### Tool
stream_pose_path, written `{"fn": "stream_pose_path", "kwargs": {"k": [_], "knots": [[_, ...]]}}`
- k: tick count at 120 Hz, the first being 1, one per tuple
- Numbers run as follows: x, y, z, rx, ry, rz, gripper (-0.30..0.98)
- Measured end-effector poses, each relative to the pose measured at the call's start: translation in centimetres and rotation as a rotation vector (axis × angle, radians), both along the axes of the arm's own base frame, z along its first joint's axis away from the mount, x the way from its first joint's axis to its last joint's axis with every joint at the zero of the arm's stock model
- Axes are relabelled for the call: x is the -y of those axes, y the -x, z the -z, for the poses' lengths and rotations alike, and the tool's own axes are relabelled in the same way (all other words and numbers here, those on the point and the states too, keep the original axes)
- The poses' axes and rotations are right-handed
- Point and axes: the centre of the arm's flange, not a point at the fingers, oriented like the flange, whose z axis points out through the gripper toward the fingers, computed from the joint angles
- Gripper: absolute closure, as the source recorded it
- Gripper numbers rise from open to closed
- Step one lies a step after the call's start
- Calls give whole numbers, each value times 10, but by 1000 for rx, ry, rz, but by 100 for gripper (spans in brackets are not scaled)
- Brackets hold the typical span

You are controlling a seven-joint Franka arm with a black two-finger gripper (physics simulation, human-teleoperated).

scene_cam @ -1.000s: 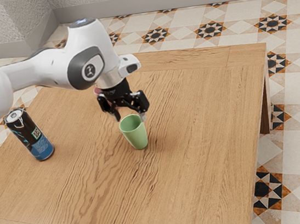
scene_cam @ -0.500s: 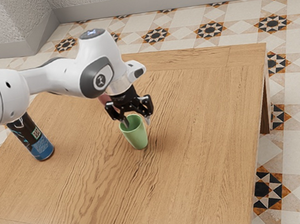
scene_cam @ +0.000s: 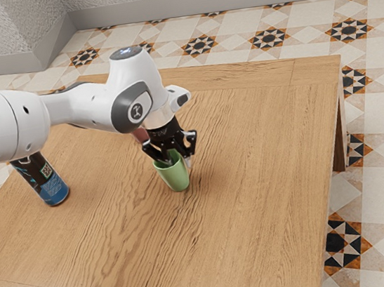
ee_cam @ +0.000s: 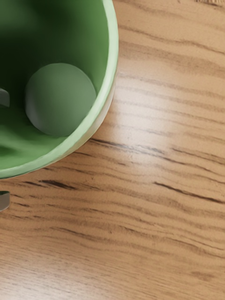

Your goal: Place the right cup onto the left cup

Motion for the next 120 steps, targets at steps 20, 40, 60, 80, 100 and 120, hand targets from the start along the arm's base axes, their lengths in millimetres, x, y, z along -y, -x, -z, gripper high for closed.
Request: {"fn": "stream_pose_path", "kwargs": {"k": [20, 40, 60, 80, 100, 120], "knots": [[-1, 0, 4, -4, -3, -20, 69], [-1, -1, 4, -5, -5, -36, 75], [-1, -1, 5, -6, -9, -48, 77], [-2, -1, 1, -3, -10, -61, 78], [-5, 0, -15, 10, -10, -69, 78], [-11, 2, -68, 66, -35, -60, 78]]}}
